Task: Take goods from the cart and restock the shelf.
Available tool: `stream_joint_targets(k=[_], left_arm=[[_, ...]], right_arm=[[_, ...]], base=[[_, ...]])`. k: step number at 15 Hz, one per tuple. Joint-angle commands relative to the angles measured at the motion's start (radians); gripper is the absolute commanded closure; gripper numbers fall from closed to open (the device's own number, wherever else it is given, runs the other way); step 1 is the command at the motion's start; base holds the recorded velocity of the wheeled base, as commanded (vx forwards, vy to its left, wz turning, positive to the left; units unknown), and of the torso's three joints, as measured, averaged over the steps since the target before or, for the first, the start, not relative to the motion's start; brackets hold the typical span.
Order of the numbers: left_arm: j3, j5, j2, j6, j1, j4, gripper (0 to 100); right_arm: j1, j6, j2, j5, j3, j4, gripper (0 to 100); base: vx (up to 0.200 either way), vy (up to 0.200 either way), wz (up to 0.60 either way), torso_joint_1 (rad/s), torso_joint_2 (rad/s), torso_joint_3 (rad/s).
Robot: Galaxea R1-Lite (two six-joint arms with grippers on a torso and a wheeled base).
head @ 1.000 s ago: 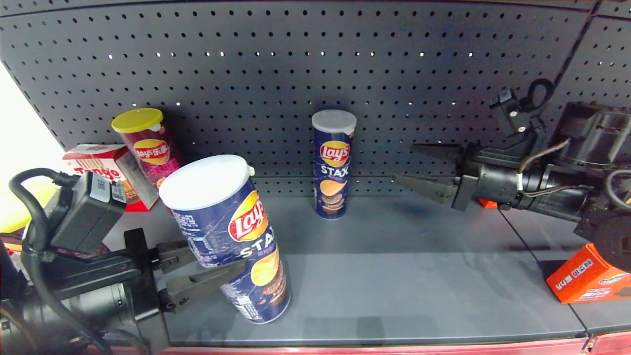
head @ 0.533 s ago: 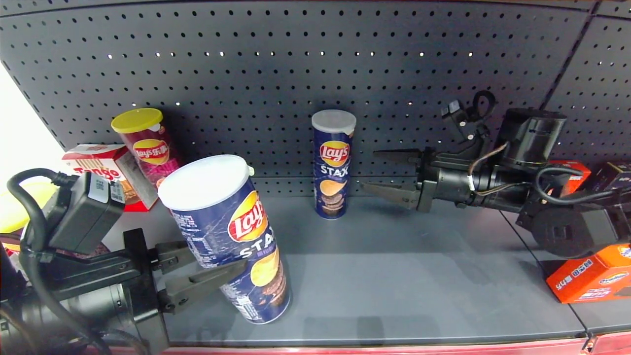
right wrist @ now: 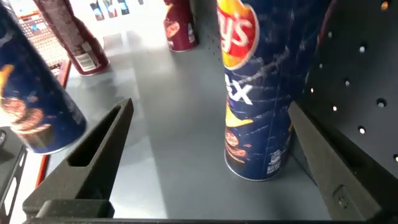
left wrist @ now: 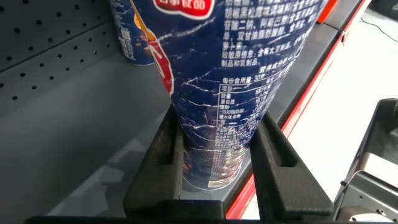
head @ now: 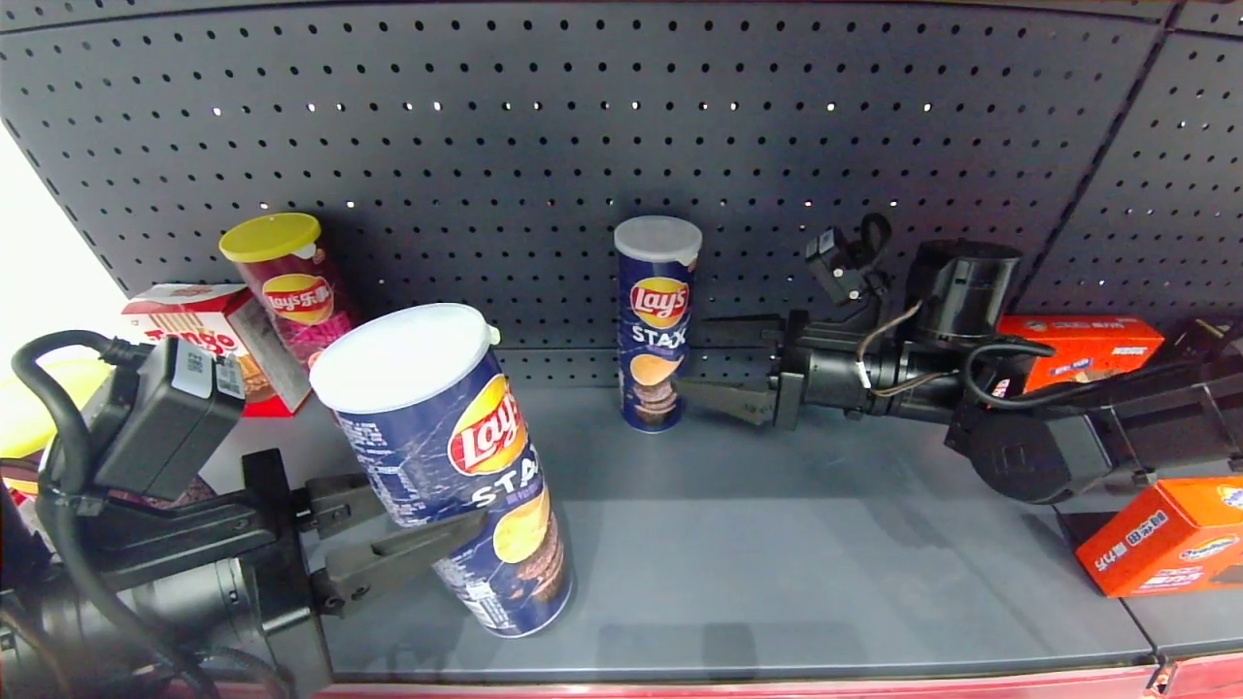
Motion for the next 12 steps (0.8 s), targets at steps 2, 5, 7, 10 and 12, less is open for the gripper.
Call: stream_joint_targets(k=[2, 5, 7, 10, 12], left_arm=[[0.000, 0.000, 0.001, 0.002, 0.000, 0.000, 100], [0.000, 0.001, 0.001, 0.000, 0.000, 0.000, 100], [0.000, 0.004, 0.001, 0.000, 0.002, 0.000, 100], [0.002, -0.003, 0.000, 0.002, 0.051, 0.000, 100], [0.000, -0.002, 0.000, 0.002, 0.052, 0.000, 100]], right_arm=[[-0.001, -0.001, 0.045, 0.000, -0.024, 0.000, 0], [-0.001, -0.001, 0.089, 0.000, -0.051, -0.002, 0], [0.001, -0.001, 0.118, -0.001, -0.071, -0.002, 0], [0.010, -0.001, 0.161, 0.000, -0.113, -0.002, 0], [0.015, -0.001, 0.186, 0.000, -0.136, -0.003, 0]], base=[[0.000, 0.000, 0.00, 0.000, 0.00, 0.000], [0.000, 0.000, 0.00, 0.000, 0.00, 0.000], [0.000, 0.000, 0.00, 0.000, 0.00, 0.000], [0.000, 0.000, 0.00, 0.000, 0.00, 0.000], [0.000, 0.000, 0.00, 0.000, 0.00, 0.000]])
